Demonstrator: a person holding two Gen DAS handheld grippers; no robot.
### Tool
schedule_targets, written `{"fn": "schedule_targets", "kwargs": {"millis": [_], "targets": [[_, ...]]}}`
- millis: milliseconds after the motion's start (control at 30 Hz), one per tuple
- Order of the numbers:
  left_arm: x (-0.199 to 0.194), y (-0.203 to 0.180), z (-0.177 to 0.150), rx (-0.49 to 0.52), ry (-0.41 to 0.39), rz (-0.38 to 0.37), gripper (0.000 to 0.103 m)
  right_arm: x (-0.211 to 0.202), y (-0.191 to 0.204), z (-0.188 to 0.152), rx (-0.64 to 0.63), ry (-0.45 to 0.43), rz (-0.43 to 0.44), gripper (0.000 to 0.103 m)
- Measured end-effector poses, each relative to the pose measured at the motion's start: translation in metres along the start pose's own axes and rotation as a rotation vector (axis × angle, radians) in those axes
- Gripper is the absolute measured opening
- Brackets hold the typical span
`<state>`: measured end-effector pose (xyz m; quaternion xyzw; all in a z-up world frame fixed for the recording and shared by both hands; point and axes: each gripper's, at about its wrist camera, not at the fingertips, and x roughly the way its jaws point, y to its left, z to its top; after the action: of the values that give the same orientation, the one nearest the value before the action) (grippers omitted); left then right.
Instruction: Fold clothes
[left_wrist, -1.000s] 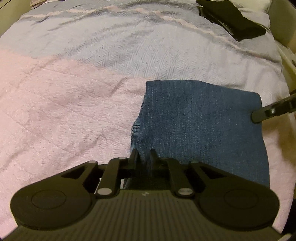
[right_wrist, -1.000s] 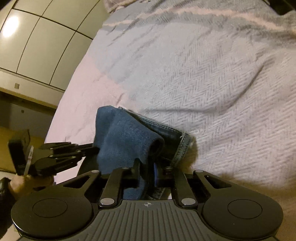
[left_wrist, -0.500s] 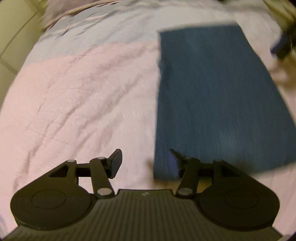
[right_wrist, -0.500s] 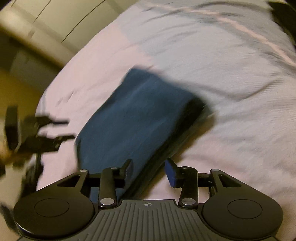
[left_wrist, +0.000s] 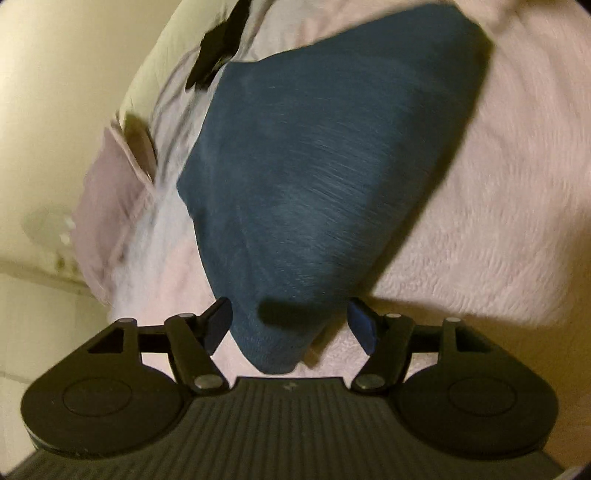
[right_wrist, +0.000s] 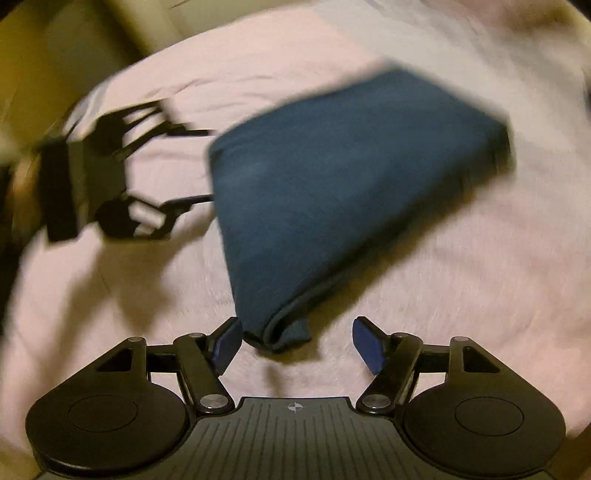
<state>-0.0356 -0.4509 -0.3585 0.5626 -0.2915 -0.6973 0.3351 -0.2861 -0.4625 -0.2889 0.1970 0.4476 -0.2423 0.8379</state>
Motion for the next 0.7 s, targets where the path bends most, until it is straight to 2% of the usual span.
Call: {"fn": "schedule_targets", "kwargs": {"millis": [100,267,333,400,433,500,533,567,600,633,667,700], "targets": [[0.016,-0.013,-0.008,0.052,-0.017,0.087,0.065,0.0,0.039,-0.011,-0.326,-0.07,-0.14,0.07],[0.046,-0.025,-0.01,0.063,-0.004,0.211,0.064,0.038,0.079,-0.046,-0.699,-0.132,-0.16,0.07],[0.051,-0.032,-0.008,0.065,0.006,0.245,0.059,0.065,0.09,-0.068,-0.879,-0.114,-0.257,0.07],[0.055,-0.038,-0.005,0.078,0.019,0.277,0.053,0.08,0.089,-0.089,-0.997,-0.19,-0.341,0.07],[0.055,-0.042,-0.003,0.088,0.027,0.291,0.052,0.084,0.086,-0.095,-1.018,-0.232,-0.358,0.07],[0.059,-0.047,0.002,0.098,0.056,0.309,0.043,0.087,0.074,-0.101,-1.004,-0.303,-0.356,0.069],[0.061,-0.049,0.005,0.098,0.075,0.312,0.039,0.086,0.066,-0.101,-0.994,-0.327,-0.342,0.065],[0.063,-0.051,0.008,0.096,0.096,0.316,0.033,0.084,0.057,-0.1,-0.982,-0.34,-0.316,0.046],[0.065,-0.052,0.012,0.092,0.119,0.322,0.03,0.082,0.048,-0.099,-0.97,-0.353,-0.29,0.042],[0.067,-0.052,0.016,0.085,0.142,0.328,0.029,0.079,0.04,-0.098,-0.957,-0.372,-0.262,0.031],[0.066,-0.05,0.021,0.058,0.166,0.331,0.028,0.075,0.033,-0.099,-0.953,-0.398,-0.236,0.025],[0.063,-0.047,0.027,0.034,0.183,0.333,0.026,0.07,0.027,-0.101,-0.962,-0.418,-0.217,0.023]]}}
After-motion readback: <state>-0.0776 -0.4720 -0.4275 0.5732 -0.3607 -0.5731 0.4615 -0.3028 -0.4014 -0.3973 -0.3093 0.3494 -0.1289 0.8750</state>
